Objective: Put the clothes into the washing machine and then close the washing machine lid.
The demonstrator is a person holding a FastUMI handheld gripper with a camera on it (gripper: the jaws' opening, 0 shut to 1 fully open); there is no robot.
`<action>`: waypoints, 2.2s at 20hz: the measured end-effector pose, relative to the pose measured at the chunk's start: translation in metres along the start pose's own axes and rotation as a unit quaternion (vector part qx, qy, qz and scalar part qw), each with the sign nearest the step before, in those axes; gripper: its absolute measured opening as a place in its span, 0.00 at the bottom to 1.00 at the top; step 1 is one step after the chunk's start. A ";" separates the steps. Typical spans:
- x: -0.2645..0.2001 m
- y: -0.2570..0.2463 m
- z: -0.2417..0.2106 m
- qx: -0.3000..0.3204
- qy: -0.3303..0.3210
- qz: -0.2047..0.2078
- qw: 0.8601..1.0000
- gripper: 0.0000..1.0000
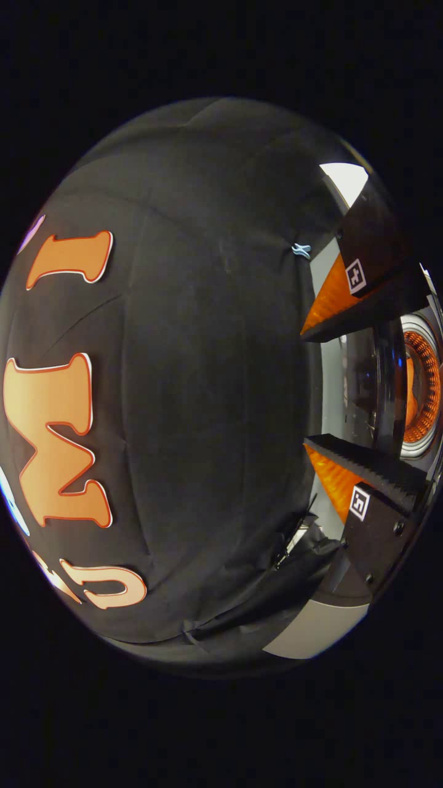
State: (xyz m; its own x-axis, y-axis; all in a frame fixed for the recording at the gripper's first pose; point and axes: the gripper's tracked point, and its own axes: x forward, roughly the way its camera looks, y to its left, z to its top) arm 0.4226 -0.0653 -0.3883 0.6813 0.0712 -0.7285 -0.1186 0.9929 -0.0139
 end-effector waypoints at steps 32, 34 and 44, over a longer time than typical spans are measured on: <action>-0.111 -0.015 -0.217 0.090 0.095 -0.015 0.991 0.99; -0.114 -0.015 -0.220 0.087 0.088 -0.018 0.992 0.99; -0.166 0.008 -0.186 0.040 0.005 -0.027 0.999 0.99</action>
State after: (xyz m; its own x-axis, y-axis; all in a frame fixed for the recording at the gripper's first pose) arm 0.1743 -0.0873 -0.3951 0.6782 0.0158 -0.7347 -0.0226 0.9997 0.0007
